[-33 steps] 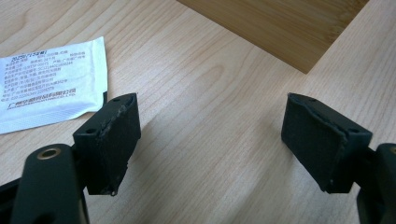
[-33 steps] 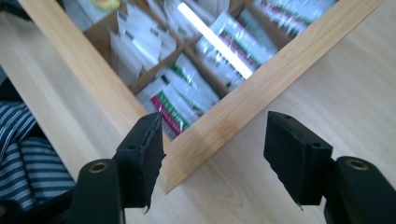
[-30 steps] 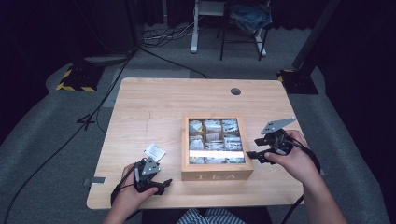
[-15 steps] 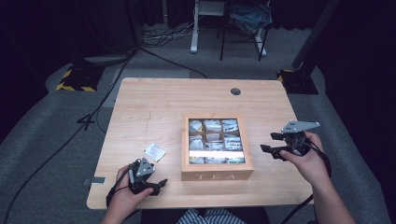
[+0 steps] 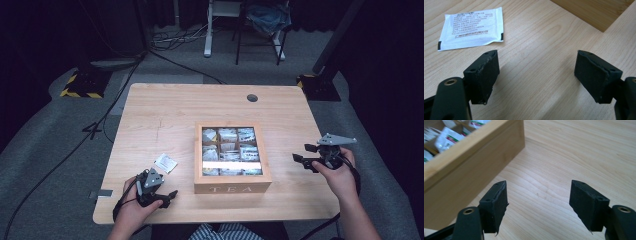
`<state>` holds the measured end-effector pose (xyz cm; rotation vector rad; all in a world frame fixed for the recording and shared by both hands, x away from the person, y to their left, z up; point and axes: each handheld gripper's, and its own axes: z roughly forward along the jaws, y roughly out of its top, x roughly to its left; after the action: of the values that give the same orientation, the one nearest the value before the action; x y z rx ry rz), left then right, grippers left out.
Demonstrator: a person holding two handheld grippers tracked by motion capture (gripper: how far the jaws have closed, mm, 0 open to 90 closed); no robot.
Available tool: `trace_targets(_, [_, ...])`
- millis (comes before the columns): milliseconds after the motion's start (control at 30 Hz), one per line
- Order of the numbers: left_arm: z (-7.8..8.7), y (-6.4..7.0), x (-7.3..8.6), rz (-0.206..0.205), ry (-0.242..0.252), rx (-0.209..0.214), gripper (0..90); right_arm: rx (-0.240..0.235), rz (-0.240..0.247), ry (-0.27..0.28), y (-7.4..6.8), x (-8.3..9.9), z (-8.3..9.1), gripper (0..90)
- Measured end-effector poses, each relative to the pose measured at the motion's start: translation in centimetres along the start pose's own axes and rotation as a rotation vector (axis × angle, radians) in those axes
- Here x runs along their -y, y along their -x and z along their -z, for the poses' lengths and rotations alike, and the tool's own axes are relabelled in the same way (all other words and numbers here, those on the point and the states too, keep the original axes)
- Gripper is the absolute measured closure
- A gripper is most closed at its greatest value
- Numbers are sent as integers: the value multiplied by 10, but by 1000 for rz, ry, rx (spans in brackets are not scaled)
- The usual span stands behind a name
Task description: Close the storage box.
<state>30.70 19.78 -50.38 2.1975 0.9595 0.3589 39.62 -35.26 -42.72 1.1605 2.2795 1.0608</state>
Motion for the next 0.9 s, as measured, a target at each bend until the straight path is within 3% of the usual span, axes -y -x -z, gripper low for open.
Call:
trace_targets(267, [0,0,0,0,0,-1,208,41,7,-19,13,17,-16,303])
trace_targets(633, [0,0,0,0,0,-1,208,73,-1,-59,15,32,-39,303])
trace_targets(733, [0,0,0,0,0,-1,208,121,-1,-75,15,37,-46,303])
trace_targets(900, [0,0,0,0,0,-1,208,111,-14,-76,14,42,-53,303])
